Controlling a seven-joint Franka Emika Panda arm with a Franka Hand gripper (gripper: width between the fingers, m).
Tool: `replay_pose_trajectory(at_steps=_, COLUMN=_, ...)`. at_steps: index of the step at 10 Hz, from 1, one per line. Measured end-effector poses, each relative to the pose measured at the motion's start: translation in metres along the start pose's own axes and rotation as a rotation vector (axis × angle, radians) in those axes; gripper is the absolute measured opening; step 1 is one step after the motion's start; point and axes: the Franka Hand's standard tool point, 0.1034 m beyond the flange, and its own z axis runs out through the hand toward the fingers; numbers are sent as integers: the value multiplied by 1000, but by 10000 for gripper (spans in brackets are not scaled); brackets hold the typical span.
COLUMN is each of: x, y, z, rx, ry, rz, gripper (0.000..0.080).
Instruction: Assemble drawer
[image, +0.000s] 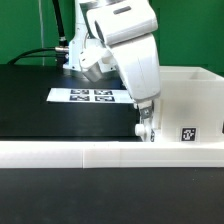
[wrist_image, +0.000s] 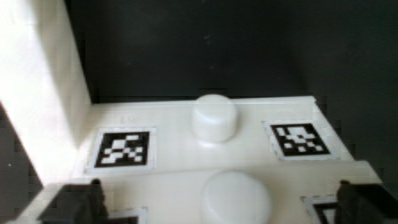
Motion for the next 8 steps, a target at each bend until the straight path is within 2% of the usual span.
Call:
replay_pose_trajectory(at_steps=3, x=-1, y=-1, z=1, rx=1, ry=-8, rz=5, gripper=649)
replay_pose_trajectory(at_steps=4, x=-8, y=-1, z=-1, rx=3, ry=-10, rz=-13, gripper=649)
replay_pose_trajectory(at_steps=6, x=-47, y=-2, z=-15, rx=7, ry=-19, rz=2, gripper=649)
replay_pose_trajectory(at_steps=7, x=-61, y=-1, z=-24, rx=-8, ry=-26, rz=21, gripper=649)
replay_pose_trajectory(at_steps=8, x=-66, y=3, z=-32, rx=-39, ry=-39, rz=24, gripper=649)
